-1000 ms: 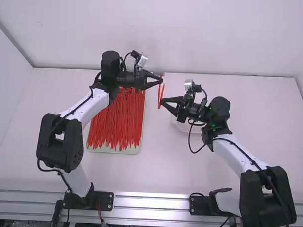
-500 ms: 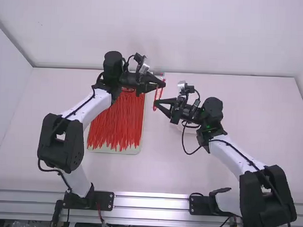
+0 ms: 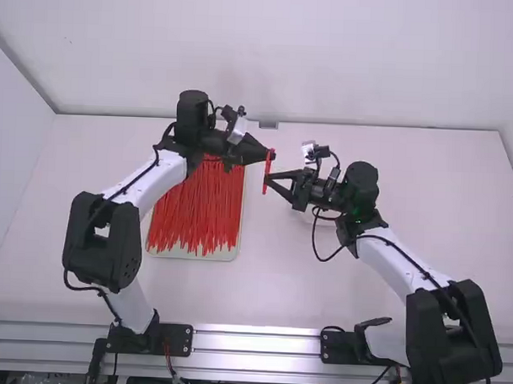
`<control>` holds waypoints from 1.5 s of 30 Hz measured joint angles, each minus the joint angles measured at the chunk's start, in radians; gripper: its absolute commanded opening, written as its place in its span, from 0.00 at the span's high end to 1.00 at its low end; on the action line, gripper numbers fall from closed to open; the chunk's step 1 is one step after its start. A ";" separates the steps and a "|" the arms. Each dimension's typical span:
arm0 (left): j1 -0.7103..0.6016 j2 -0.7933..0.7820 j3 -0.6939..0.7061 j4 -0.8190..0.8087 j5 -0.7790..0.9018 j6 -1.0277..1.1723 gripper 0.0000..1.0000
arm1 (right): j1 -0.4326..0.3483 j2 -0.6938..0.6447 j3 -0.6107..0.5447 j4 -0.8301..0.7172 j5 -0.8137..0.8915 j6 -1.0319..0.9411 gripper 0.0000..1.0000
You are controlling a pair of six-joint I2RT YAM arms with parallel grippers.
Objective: Fasten the cable tie
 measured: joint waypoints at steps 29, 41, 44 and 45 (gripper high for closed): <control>0.003 0.000 0.000 0.299 -0.049 -0.117 0.98 | -0.032 0.000 0.000 0.108 -0.025 0.232 1.00; 0.003 0.000 0.000 0.328 -0.012 -0.110 0.98 | -0.032 0.000 0.000 0.108 -0.025 0.246 1.00; 0.003 0.000 0.000 0.328 -0.012 -0.109 0.98 | -0.032 0.000 0.000 0.108 -0.026 0.246 1.00; 0.003 0.000 0.000 0.328 -0.013 -0.109 0.98 | -0.032 0.000 0.000 0.108 -0.027 0.246 1.00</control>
